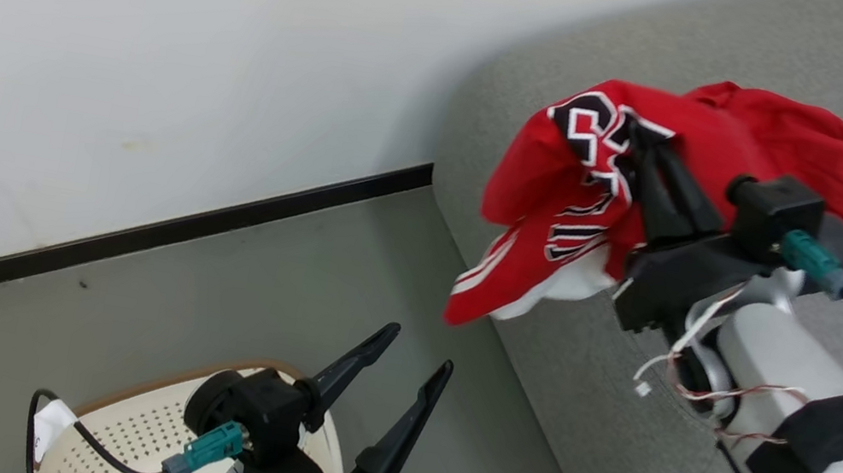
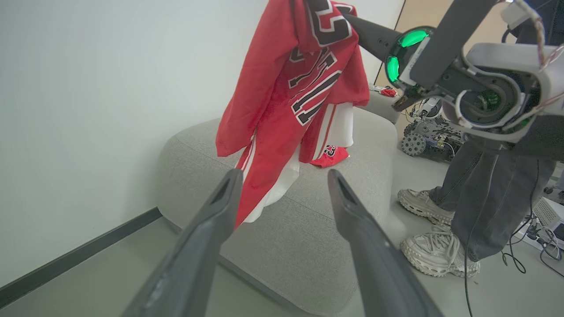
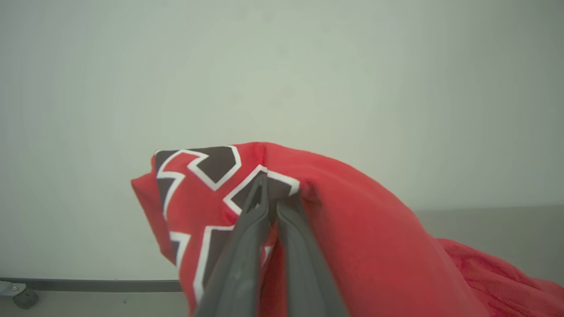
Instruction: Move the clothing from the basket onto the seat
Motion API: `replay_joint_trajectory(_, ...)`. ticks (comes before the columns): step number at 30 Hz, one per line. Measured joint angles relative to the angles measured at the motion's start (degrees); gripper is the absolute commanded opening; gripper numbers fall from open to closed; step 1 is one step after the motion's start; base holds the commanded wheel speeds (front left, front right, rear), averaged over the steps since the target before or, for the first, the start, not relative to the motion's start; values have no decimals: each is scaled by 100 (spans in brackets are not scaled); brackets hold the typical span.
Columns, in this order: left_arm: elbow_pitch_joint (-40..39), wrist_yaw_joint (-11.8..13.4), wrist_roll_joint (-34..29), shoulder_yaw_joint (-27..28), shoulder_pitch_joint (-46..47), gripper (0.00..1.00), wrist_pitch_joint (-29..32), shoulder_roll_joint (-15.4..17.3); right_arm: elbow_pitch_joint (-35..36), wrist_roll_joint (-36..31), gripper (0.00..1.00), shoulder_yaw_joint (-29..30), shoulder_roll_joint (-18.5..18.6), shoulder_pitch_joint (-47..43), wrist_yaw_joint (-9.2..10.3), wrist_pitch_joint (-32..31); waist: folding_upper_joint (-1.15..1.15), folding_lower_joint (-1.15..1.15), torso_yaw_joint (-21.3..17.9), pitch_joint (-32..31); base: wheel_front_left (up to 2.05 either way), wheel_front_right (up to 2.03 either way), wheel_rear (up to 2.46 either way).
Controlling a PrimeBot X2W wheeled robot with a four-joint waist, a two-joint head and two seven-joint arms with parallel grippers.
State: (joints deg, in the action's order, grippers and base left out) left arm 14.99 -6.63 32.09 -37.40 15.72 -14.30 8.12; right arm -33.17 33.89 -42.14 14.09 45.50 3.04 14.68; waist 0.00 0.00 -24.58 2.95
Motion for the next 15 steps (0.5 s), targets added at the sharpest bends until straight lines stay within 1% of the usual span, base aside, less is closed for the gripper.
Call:
replay_joint_trajectory(4, -94, -1, -55, -65, -10, 100, 0, -7, 230, -75, 0, 231, 331, 57, 0, 0, 0, 0, -194, 73, 0, 0, 0)
replay_joint_trajectory(8, -116, -2, -93, -111, -12, 100, 0, 25, 447, -178, 0, 458, 617, 253, 8, 1, 0, 0, -296, 255, 0, 0, 0)
replay_joint_trajectory(15, -120, -43, -157, -187, -4, 100, 0, 163, 687, -249, 0, 896, 1048, 532, 105, 1, 0, 0, -401, 594, 0, 0, 0)
